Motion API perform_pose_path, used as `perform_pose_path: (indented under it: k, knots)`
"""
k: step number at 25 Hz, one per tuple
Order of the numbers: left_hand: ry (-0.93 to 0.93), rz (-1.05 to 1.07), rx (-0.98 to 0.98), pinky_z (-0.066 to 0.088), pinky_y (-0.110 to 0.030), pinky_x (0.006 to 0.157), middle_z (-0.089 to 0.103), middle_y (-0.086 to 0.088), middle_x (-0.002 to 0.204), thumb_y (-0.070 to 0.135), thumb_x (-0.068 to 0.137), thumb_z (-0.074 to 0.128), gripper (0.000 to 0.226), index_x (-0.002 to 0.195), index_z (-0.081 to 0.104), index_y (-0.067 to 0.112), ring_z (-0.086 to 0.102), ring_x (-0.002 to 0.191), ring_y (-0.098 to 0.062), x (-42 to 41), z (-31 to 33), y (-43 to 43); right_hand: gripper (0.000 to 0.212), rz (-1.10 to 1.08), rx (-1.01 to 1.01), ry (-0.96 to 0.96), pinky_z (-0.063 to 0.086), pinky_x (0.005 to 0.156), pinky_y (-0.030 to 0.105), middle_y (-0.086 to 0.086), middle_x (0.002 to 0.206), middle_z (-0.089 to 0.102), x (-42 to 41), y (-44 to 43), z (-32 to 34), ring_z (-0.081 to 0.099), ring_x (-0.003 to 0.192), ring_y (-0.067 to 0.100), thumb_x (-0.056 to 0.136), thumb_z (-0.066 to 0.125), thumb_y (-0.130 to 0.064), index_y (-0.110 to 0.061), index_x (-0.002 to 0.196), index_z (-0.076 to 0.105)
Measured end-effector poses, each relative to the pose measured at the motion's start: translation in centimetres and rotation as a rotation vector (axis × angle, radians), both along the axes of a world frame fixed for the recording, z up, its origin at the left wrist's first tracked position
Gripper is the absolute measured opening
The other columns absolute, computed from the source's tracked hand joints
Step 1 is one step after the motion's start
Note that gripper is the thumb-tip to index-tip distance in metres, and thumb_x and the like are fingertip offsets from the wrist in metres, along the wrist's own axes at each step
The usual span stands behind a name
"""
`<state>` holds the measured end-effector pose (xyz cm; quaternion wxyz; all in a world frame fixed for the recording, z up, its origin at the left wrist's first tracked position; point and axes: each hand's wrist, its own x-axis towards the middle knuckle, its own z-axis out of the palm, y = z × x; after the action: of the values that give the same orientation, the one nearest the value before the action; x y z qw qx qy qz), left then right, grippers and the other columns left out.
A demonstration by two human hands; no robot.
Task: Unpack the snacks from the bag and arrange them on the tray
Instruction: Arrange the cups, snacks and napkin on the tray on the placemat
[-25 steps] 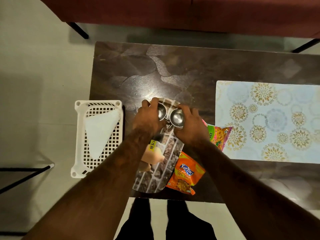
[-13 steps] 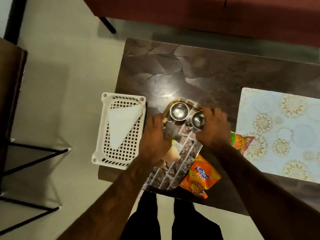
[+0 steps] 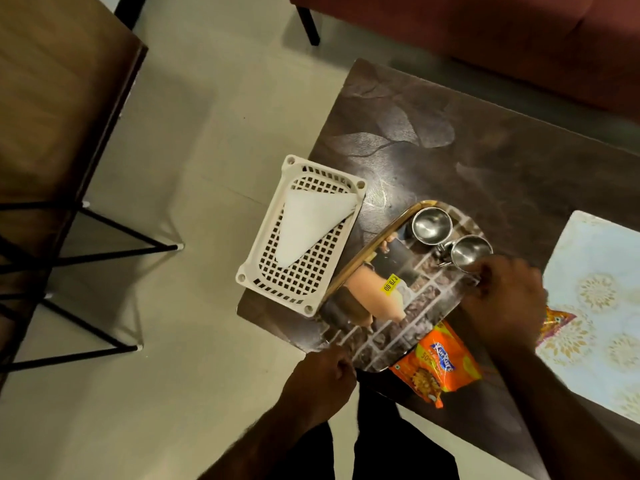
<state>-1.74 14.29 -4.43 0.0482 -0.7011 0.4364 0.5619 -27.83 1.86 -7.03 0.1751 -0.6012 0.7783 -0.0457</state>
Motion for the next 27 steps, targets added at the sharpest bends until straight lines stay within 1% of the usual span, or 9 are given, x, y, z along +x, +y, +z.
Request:
perform_pose_path:
  k: [2,5,8,12,15,17,21,24,27]
  knots:
    - [0.067,-0.072,-0.054,0.054,-0.035,0.083,0.073,0.005,0.091,0.03,0.086,0.053,0.014,0.091,0.065,0.023,0.066,0.087,-0.009,-1.5,0.0,-0.6,0.039,-0.103,0.082,0.066,0.047,0.094,0.052,0.017,0.116,0.065,-1.3,0.1,0.0,0.057,0.114,0.047,0.078,0.079,-0.024,-0.017,0.114,0.068]
    - [0.131,-0.148,-0.087,0.053,-0.032,0.083,0.072,0.003,0.098,0.026,0.088,0.053,0.013,0.095,0.064,0.024,0.066,0.094,-0.012,-4.3,0.2,-2.3,0.073,-0.11,0.398,0.059,0.036,0.114,0.057,0.016,0.142,0.058,-3.1,-0.1,-0.2,0.051,0.138,0.043,0.08,0.081,-0.049,-0.021,0.139,0.05]
    - [0.162,-0.156,-0.095,0.054,-0.034,0.084,0.072,0.003,0.1,0.025,0.088,0.053,0.014,0.096,0.064,0.024,0.067,0.096,-0.013,-6.0,-0.3,-3.7,0.093,-0.105,0.578,0.02,0.03,0.118,0.057,0.017,0.15,0.056,-3.9,0.1,-0.5,0.053,0.141,0.043,0.079,0.081,-0.058,-0.02,0.151,0.036]
    - [0.195,-0.125,-0.103,0.057,-0.034,0.081,0.074,0.003,0.096,0.027,0.086,0.054,0.016,0.096,0.066,0.024,0.068,0.088,-0.01,-6.4,-0.9,-4.6,0.081,-0.216,0.601,-0.024,0.032,0.12,0.056,0.02,0.141,0.06,-4.3,0.3,-0.2,0.058,0.135,0.043,0.082,0.08,-0.047,-0.012,0.143,0.041]
    - [0.238,0.005,-0.034,0.059,-0.04,0.082,0.072,0.006,0.091,0.029,0.081,0.057,0.013,0.091,0.065,0.026,0.069,0.084,-0.012,-7.0,-1.1,-5.0,0.065,-0.199,0.477,0.041,0.042,0.11,0.054,0.017,0.126,0.066,-5.2,0.9,1.1,0.066,0.121,0.043,0.079,0.078,-0.042,-0.013,0.131,0.052]
    - [0.291,0.127,0.041,0.059,-0.043,0.08,0.071,0.005,0.095,0.034,0.079,0.067,0.018,0.095,0.065,0.027,0.069,0.085,-0.014,-7.4,-0.9,-5.5,0.056,-0.247,0.432,-0.138,0.053,0.1,0.051,0.014,0.118,0.071,-5.4,1.1,2.6,0.071,0.111,0.04,0.077,0.083,-0.034,-0.015,0.124,0.058]
    - [0.548,0.366,0.265,0.058,-0.027,0.07,0.069,0.0,0.115,0.037,0.074,0.082,0.064,0.128,0.051,0.021,0.071,0.089,-0.008,-6.6,-0.2,-7.4,0.046,-0.591,0.557,-0.965,0.065,0.088,0.057,0.018,0.103,0.083,-0.8,2.4,3.6,0.082,0.092,0.038,0.08,0.092,-0.013,-0.008,0.12,0.069]
    - [0.564,0.437,0.183,0.06,-0.044,0.089,0.072,-0.009,0.118,0.012,0.08,0.082,0.063,0.133,0.05,0.015,0.072,0.105,-0.023,-5.1,-0.8,-9.0,0.042,-0.761,0.514,-1.161,0.065,0.066,0.04,0.027,0.107,0.079,4.9,2.6,1.3,0.078,0.073,0.032,0.087,0.087,-0.014,-0.001,0.122,0.068]
    - [0.508,0.39,0.012,0.061,-0.03,0.079,0.077,0.001,0.104,-0.003,0.084,0.073,0.051,0.128,0.057,0.017,0.075,0.093,-0.014,-2.7,-2.4,-11.3,0.02,-0.921,0.55,-1.281,0.055,0.058,0.026,0.013,0.099,0.08,8.5,1.4,-1.1,0.074,0.067,0.019,0.094,0.075,-0.012,-0.011,0.114,0.07]
